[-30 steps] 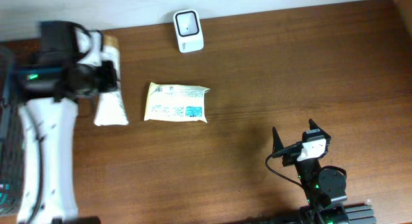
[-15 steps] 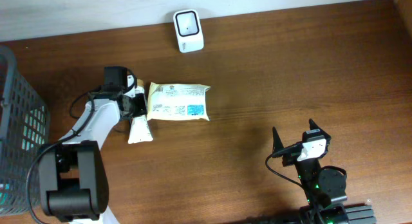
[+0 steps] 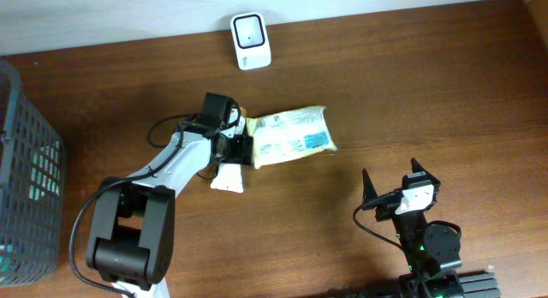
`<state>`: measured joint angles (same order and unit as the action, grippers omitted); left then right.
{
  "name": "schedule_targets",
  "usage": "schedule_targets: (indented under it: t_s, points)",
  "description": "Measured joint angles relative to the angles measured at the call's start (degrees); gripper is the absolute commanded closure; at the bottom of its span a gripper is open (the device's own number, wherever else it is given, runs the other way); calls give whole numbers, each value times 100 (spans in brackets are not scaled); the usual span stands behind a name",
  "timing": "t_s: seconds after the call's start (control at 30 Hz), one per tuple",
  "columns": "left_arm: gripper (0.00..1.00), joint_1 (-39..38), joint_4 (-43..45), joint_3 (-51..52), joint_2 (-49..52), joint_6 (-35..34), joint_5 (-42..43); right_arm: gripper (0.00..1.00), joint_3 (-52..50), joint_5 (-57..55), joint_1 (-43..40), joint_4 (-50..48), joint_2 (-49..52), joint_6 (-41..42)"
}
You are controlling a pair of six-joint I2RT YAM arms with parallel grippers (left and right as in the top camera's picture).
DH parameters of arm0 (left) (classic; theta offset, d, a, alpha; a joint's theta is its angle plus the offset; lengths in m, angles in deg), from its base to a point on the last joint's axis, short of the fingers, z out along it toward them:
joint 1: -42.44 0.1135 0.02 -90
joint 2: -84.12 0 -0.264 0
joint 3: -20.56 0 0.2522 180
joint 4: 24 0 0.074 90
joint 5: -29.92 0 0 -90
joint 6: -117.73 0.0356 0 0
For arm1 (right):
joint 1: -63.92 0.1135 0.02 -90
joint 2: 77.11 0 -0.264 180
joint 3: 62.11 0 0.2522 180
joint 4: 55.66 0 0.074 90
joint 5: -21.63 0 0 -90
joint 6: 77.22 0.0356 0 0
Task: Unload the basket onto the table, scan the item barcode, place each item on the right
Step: 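Place the white tube on the table beside the white bag, then grasp the green wipes pack from the basket and set it down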
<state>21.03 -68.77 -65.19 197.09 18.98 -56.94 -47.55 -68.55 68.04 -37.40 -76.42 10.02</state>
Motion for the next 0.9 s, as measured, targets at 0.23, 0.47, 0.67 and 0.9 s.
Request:
schedule_targets:
  t_s: [0.23, 0.47, 0.67, 0.9]
  points:
    - [1, 144, -2218, -2887, -719, 199, -960, 1, 0, 0, 0, 0, 0, 2]
    - [1, 2361, -2531, -4616, -2002, 474, -1283, 1, 0, 2, 0, 0, 0, -2]
    - [0, 5021, -2837, -4603, -1698, 98, -1355, 1, 0, 0, 0, 0, 0, 0]
    - [6, 5958, -2876, -4599, -549, 398, -798, 1, 0, 0, 0, 0, 0, 0]
